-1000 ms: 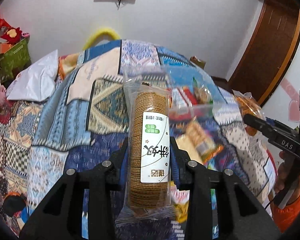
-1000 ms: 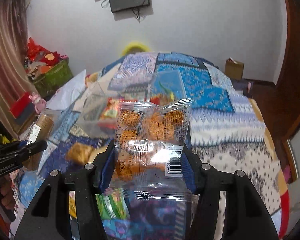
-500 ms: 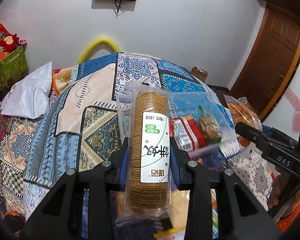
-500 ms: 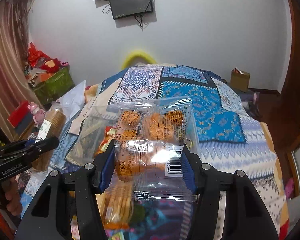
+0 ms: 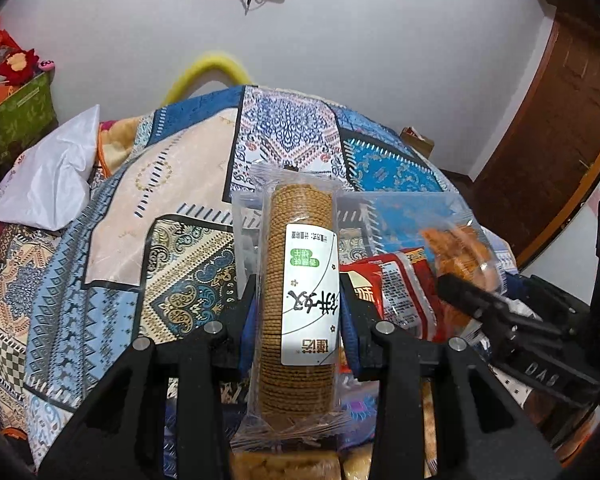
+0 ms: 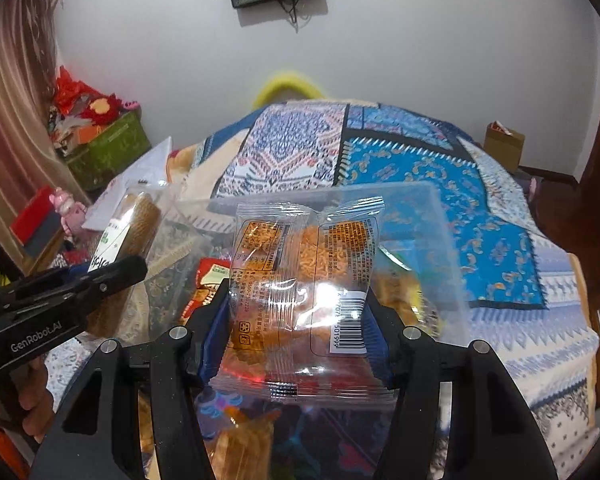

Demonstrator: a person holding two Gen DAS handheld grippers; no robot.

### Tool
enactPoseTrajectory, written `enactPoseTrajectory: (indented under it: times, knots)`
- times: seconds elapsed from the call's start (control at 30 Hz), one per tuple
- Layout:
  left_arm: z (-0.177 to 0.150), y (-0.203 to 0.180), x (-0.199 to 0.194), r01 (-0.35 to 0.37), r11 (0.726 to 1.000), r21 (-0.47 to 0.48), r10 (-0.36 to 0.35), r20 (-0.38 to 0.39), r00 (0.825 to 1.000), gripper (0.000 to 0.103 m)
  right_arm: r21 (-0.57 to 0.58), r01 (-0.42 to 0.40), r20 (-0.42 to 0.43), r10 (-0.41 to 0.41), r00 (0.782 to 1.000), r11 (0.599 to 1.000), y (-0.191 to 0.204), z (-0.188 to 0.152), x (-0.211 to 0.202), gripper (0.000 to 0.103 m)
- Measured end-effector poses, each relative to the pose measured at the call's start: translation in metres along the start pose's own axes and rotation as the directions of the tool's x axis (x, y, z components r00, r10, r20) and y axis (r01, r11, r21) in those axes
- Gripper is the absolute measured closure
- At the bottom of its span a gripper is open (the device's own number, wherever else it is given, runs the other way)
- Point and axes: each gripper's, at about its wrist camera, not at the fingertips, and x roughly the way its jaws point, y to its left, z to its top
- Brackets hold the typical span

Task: Organize snacks
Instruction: 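Lower cookie roll and biscuit pack into the clear box, open both grippers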

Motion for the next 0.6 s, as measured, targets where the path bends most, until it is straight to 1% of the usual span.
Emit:
enactPoseTrajectory:
  times: [0.07,0.33,0.47,0.6]
  knots:
    - [0.001,0.000,0.009,0.006,1.000,-0.004,-0.006,-0.015,1.000,0.068,-0.008,-0.004,-0.024,0.004,1.000,1.000,0.002,-0.001,0.010,0.048]
    - [-0.003,-0.006,0.032,-0.008,1.000,0.015,0.009,-0.043,0.999,0.068,-0.057,0.007,-0.068,-0.011,0.998,0.998,0.011,-0.005,0.027,0.048]
    - [-0.006,-0.008,0.037,-0.011,1.000,0.022,0.012,-0.067,0.998,0.068,-0.074,0.007,-0.119,-0.015,0.993,0.997,0.012,-0.008,0.032,0.047]
    - [-0.008,-0.010,0.033,-0.011,1.000,0.016,0.013,-0.083,0.996,0.066,-0.064,0.006,-0.140,-0.015,0.990,0.998,0.009,-0.008,0.031,0.047]
